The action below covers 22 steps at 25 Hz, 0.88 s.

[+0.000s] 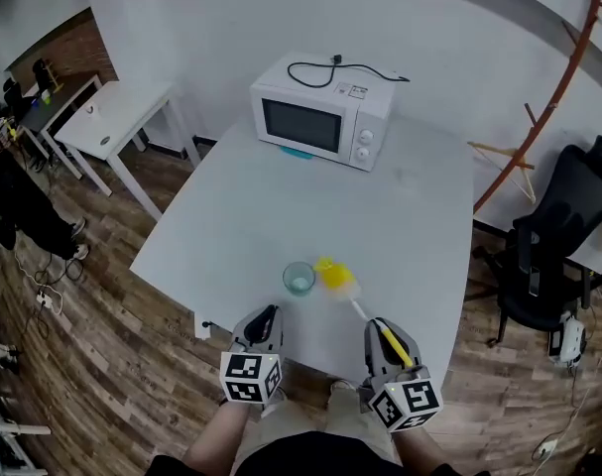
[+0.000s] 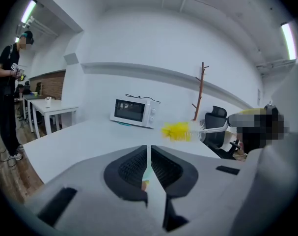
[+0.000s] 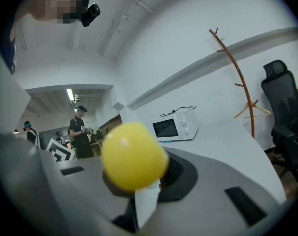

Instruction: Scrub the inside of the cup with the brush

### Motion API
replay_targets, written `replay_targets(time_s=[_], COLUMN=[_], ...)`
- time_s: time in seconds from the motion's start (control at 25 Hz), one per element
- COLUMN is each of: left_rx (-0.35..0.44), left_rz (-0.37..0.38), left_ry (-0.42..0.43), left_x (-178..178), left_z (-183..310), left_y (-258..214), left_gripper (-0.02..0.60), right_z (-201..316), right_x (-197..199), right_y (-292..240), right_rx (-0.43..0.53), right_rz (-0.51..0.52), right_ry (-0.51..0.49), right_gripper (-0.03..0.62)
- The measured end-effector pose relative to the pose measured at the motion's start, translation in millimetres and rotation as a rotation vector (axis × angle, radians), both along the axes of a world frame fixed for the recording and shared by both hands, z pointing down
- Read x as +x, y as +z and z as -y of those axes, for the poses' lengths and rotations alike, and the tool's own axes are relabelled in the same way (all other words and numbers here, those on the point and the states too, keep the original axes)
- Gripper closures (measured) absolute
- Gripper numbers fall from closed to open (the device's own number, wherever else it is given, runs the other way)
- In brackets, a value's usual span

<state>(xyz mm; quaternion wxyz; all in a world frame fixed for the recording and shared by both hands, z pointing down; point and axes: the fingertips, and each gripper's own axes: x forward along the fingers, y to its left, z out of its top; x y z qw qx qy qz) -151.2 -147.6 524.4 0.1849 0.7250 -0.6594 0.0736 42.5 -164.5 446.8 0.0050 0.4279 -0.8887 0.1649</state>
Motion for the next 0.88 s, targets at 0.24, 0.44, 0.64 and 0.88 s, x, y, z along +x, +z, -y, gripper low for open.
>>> replay_targets(time_s=[0.24,0.44,0.64,0.88], left_rx=[-0.031,-0.026,-0.057,-0.095], left_rz=[-0.009,0.027,0.052,0.089], left_ry=[0.153,0.274,0.344,0.4], left_x=[0.4,10.2,17.3,27.5], left_z=[21.6,40.9,60.1,86.5], left_y=[25.9,52.5,83.3,113.0], left_gripper=[0.449,0.31,0.23,0.187], right_z=[-6.8,-10.4,-13.9,-16.5], right_x=[-2.8,-2.2,-0.9,1.9], right_y=[6.4,10.4,12.4,14.0], right_rx=[-0.016,-0.028,-0.031,-0.044], right_rz=[-0.018,-0.032,-0.035,-0.039], right_ry=[0.116,0.186,0.236,0.277], right_gripper=[0.545,0.545,0.545,0.545])
